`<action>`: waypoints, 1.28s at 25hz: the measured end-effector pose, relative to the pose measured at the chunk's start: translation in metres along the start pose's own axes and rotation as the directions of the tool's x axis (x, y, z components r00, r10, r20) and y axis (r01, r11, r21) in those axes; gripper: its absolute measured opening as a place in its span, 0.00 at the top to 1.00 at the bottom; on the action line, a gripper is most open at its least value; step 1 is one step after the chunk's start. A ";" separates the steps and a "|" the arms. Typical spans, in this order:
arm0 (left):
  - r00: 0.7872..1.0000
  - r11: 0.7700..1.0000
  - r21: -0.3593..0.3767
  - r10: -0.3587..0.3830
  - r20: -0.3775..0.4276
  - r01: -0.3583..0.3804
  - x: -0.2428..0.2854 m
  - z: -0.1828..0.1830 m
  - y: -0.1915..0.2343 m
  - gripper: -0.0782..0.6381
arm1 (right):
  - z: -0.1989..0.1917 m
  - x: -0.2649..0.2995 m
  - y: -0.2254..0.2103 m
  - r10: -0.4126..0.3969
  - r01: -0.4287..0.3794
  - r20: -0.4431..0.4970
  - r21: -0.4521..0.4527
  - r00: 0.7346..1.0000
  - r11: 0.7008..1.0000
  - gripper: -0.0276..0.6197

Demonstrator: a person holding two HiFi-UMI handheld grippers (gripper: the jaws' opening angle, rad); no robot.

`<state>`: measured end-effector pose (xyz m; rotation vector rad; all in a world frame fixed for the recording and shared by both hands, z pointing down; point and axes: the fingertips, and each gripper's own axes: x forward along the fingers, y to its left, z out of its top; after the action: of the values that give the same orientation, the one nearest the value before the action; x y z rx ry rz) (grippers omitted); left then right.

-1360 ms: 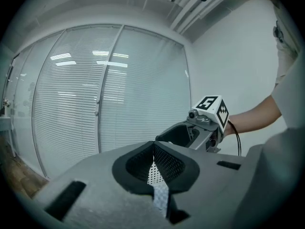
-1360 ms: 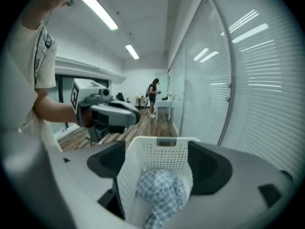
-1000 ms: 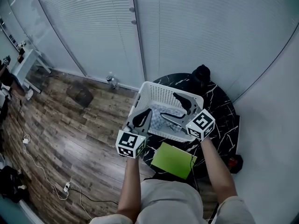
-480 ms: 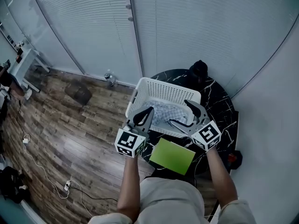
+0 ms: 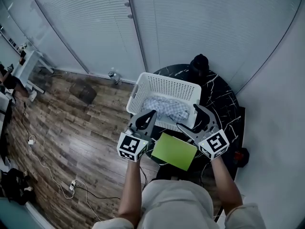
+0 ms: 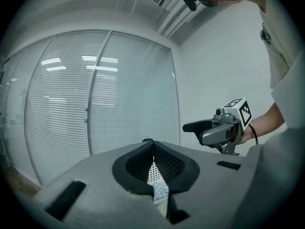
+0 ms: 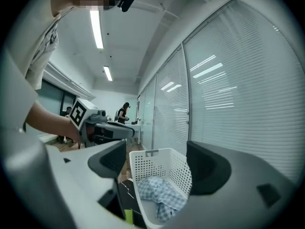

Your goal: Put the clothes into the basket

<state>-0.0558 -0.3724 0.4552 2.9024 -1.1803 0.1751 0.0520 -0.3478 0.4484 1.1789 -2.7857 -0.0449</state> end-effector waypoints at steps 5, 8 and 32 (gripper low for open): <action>1.000 1.000 0.006 0.019 -0.004 -0.019 -0.008 0.007 -0.018 0.87 | 0.000 0.000 0.007 0.002 -0.002 0.019 0.021 1.000 1.000 0.35; 1.000 1.000 0.018 0.019 -0.010 -0.019 -0.008 0.010 -0.024 0.87 | 0.005 0.001 0.015 0.043 -0.043 0.035 0.001 0.998 0.999 0.35; 0.994 0.994 0.002 0.107 -0.014 -0.107 -0.041 0.005 -0.020 0.87 | 0.016 -0.004 0.026 0.052 -0.050 0.113 -0.013 0.992 0.999 0.76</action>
<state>-0.0709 -0.3298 0.4465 2.8353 -1.3340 0.1957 0.0340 -0.3274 0.4335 1.1364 -2.9083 -0.1247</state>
